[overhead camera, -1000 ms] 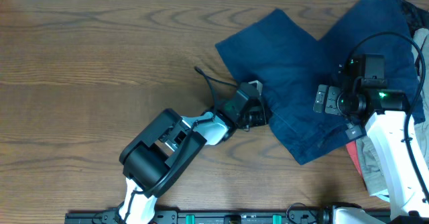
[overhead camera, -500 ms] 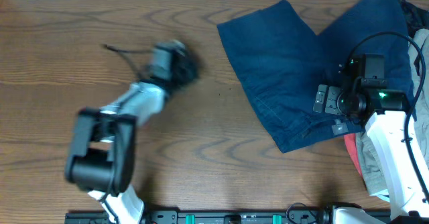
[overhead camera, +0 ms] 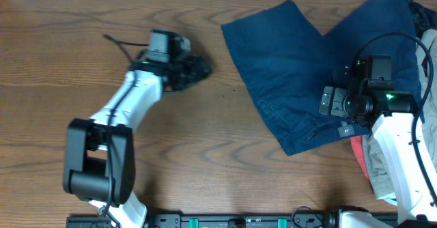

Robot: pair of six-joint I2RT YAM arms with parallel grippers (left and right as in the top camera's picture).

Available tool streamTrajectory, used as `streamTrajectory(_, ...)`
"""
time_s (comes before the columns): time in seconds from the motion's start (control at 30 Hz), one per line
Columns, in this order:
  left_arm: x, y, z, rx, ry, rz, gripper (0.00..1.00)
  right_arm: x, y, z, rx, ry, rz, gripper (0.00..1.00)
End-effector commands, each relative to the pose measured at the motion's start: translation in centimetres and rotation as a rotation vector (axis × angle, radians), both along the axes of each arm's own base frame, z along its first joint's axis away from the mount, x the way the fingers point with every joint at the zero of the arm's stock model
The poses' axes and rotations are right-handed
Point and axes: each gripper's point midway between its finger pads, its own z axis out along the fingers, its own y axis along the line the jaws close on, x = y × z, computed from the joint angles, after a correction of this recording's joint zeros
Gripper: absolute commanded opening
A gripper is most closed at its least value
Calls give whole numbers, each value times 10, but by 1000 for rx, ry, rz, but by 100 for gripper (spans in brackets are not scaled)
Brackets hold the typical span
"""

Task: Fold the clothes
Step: 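Drag the shorts leftward with the left gripper to spread them flat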

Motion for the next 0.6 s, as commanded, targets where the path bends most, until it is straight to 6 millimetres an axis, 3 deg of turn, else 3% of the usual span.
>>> streamTrajectory(0.0,-20,-46,-9,-15,9,-125,65,2,-3,6,-8,-14,2,99)
streamTrajectory(0.2,-50,-107,-39,32,50,-189,72,1,-3,6,-8,-11,2,99)
streamTrajectory(0.57,-95,-189,-87,-28,134,-232,71,0,-3,5,-8,-7,2,99)
